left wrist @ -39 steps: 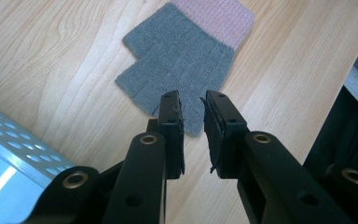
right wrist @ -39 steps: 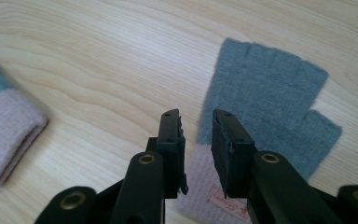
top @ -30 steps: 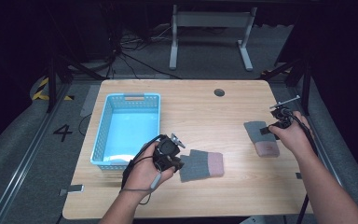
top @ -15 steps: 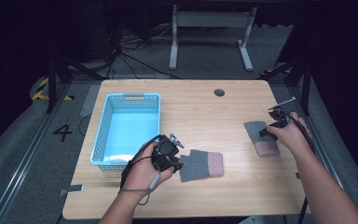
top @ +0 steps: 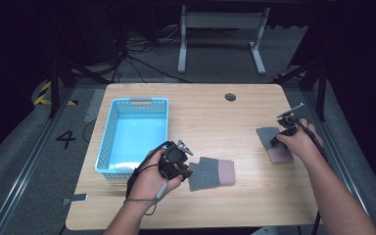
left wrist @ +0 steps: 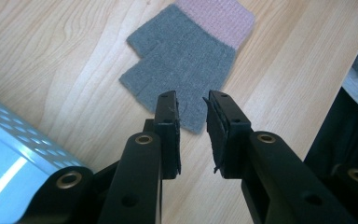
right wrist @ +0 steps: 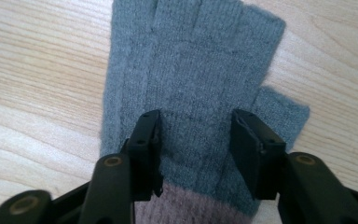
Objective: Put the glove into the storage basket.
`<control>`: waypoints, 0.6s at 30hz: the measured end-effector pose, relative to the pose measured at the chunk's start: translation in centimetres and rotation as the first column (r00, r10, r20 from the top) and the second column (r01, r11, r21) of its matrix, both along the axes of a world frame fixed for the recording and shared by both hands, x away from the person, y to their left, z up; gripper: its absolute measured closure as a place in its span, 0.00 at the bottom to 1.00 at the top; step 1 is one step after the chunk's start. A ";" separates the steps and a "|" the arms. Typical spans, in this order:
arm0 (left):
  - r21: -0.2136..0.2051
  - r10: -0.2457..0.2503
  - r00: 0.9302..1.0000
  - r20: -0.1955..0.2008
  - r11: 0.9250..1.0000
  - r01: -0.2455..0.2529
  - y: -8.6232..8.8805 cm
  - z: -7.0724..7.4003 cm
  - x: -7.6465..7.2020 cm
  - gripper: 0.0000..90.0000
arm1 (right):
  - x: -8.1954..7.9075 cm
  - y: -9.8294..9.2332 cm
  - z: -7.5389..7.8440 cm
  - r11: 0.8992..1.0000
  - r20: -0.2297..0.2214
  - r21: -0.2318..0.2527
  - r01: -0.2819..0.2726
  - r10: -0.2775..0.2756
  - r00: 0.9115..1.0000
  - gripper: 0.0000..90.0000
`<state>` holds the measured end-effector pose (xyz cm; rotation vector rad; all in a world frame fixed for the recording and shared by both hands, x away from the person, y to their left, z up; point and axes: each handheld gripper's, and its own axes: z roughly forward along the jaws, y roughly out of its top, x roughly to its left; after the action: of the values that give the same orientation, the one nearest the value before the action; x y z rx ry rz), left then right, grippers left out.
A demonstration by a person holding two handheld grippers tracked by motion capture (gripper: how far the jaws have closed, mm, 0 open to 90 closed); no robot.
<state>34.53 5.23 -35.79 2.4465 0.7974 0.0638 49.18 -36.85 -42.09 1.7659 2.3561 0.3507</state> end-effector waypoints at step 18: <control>-0.011 0.008 1.000 0.003 1.000 -0.008 0.3 0.2 0.1 0.83 | -0.7 -0.5 1.5 0.995 0.033 0.047 -0.086 0.085 0.996 0.88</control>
<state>34.59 5.51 -35.62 2.4326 0.8043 0.0668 48.50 -37.34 -40.57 1.6706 2.4259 0.4474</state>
